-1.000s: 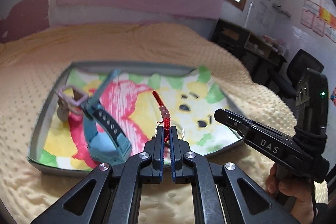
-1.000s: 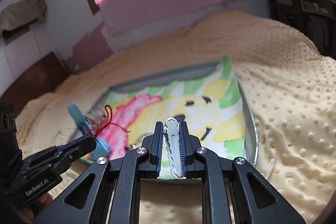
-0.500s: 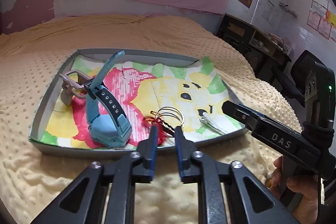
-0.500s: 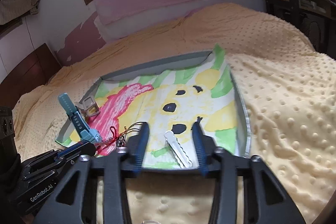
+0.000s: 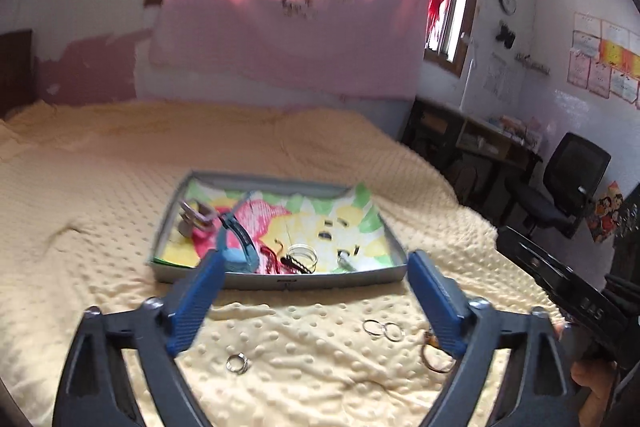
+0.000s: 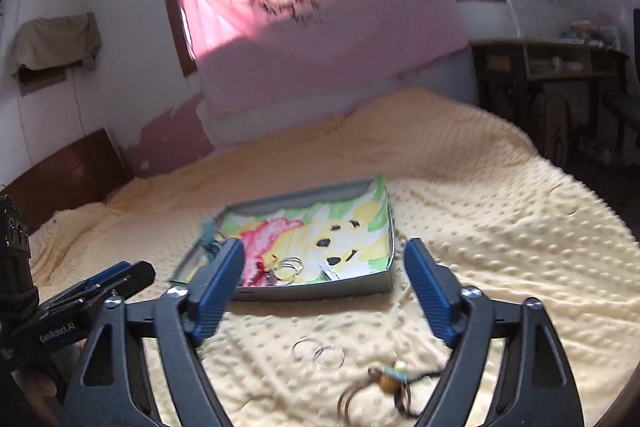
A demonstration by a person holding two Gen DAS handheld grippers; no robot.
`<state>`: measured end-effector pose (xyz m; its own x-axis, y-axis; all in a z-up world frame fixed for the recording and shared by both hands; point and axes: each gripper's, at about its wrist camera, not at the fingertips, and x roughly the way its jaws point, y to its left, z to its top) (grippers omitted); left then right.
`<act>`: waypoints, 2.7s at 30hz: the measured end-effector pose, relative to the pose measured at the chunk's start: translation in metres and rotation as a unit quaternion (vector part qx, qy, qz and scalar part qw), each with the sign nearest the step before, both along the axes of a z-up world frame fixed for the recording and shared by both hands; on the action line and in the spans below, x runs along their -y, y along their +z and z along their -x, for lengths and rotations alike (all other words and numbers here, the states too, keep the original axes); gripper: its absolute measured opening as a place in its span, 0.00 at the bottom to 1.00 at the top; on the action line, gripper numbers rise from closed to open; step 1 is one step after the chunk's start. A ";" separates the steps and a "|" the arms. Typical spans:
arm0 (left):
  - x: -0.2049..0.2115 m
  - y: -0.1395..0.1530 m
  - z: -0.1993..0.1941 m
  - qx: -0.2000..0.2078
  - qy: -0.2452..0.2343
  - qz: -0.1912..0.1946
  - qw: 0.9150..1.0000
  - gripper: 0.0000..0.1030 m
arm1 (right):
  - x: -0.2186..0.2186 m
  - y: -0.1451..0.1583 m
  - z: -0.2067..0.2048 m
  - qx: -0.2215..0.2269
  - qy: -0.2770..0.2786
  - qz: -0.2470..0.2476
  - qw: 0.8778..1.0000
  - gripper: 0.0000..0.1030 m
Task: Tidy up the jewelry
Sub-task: 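Withdraw both tools back toward the remaining jewelry on the bed, then grasp the single silver ring with the left tool while the right tool grasps the linked silver rings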
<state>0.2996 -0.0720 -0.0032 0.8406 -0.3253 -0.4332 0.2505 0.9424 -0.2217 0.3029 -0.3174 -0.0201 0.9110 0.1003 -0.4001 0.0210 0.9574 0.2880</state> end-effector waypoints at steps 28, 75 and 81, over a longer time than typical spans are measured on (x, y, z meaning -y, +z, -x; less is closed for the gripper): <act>-0.032 0.028 0.274 0.107 0.061 -0.035 0.992 1.00 | -0.027 0.050 0.306 0.108 -0.022 0.072 0.991 0.99; -0.038 -0.029 0.090 0.031 0.100 -0.039 0.994 1.00 | -0.018 -0.014 0.121 0.037 -0.015 0.055 0.998 0.99; -0.040 -0.048 0.060 0.004 0.102 -0.036 0.994 1.00 | -0.015 -0.035 0.085 0.018 -0.002 0.047 0.999 0.99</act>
